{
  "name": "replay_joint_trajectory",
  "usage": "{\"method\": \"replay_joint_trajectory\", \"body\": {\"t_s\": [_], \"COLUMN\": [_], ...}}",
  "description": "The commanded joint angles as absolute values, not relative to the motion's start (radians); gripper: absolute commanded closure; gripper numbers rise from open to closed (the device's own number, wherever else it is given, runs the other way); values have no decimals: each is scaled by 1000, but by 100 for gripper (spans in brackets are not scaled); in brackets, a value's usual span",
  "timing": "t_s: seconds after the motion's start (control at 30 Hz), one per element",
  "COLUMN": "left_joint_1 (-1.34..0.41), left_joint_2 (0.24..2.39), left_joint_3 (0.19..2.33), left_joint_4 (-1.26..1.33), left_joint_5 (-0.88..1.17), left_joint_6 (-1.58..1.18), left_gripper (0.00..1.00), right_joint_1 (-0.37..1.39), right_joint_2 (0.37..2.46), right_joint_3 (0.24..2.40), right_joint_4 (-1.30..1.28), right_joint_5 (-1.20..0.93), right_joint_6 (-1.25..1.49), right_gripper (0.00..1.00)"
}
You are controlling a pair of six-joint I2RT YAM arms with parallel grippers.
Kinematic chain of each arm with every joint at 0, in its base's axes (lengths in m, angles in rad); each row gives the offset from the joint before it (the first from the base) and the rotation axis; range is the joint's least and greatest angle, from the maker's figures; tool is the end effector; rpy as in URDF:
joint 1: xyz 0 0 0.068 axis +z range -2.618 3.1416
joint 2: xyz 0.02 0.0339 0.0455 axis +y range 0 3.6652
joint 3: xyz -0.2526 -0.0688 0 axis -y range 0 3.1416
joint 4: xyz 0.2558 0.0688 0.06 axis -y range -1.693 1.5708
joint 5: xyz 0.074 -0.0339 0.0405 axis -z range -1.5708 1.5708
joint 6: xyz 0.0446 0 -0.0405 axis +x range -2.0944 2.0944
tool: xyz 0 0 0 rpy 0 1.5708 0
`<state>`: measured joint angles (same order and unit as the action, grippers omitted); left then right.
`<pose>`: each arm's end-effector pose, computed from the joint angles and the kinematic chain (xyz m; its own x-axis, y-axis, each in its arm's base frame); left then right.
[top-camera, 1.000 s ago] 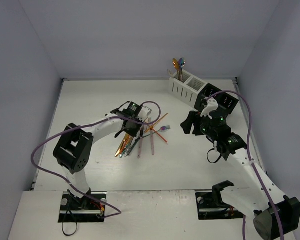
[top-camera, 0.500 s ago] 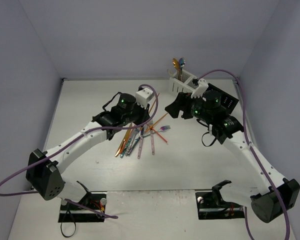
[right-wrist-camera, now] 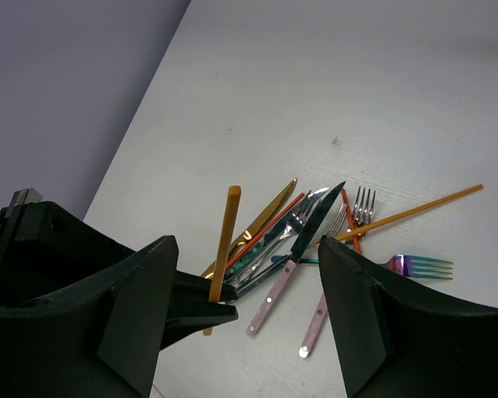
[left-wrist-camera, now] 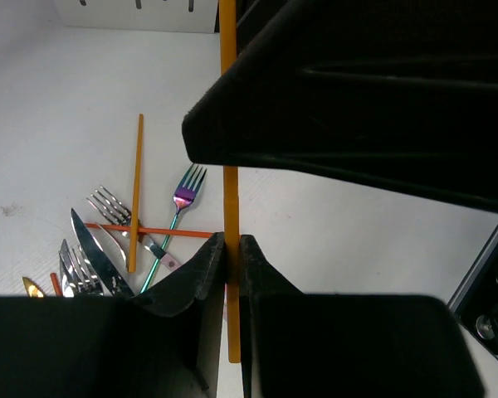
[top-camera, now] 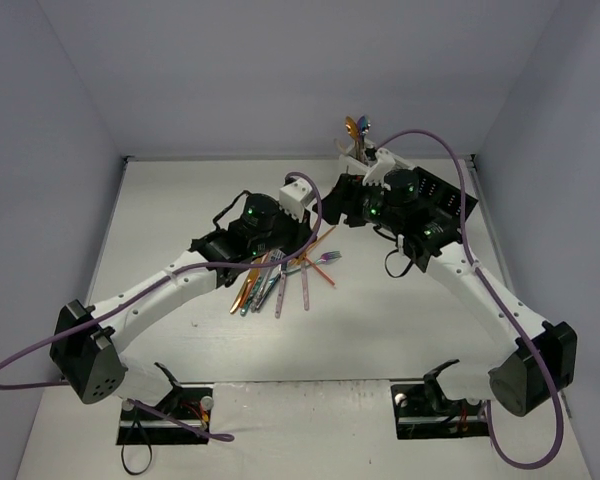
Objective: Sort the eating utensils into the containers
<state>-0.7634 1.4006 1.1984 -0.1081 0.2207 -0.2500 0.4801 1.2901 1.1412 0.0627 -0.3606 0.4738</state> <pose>0.2474 -0.2503 0.3340 -0.4179 0.0658 -0.9061 0.7450 0.5956 -0.3004 0.2829 0.1651 0.3676 -0.4074 0.2692 -0.8727 -0.6272 0.6122 0.4816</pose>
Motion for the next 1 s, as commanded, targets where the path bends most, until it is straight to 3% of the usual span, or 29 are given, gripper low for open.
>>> {"method": "replay_joint_trajectory", "body": {"t_s": [0.0, 0.17, 0.23, 0.3, 0.37, 0.47, 0.53, 0.7, 0.83, 0.97], "left_joint_1": [-777, -777, -776, -777, -778, -776, -775, -748, -695, -633], "left_joint_2": [1358, 1374, 1380, 1384, 1385, 1384, 1379, 1346, 1278, 1219], "left_joint_3": [1226, 1237, 1243, 1244, 1246, 1241, 1230, 1196, 1133, 1058], "left_joint_4": [-17, -17, -17, -18, -33, -64, -98, -209, -301, -364], "left_joint_5": [227, 225, 222, 212, 196, 152, 95, -71, -137, -149], "left_joint_6": [-273, -271, -270, -270, -272, -276, -280, -303, -331, -359], "left_gripper": [100, 100, 100, 100, 100, 91, 66, 29, 15, 9], "right_joint_1": [496, 502, 502, 502, 502, 495, 482, 353, 219, 156], "right_joint_2": [1308, 1311, 1307, 1304, 1302, 1296, 1297, 1321, 1399, 1501], "right_joint_3": [1183, 1165, 1163, 1159, 1157, 1157, 1170, 1251, 1361, 1496], "right_joint_4": [177, 191, 192, 191, 189, 189, 187, 186, 187, 190], "right_joint_5": [-377, -377, -363, -345, -331, -298, -264, -228, -154, -98], "right_joint_6": [483, 477, 465, 445, 430, 402, 370, 279, 185, 121], "right_gripper": [48, 71, 89, 99, 100, 100, 100, 100, 100, 100]}}
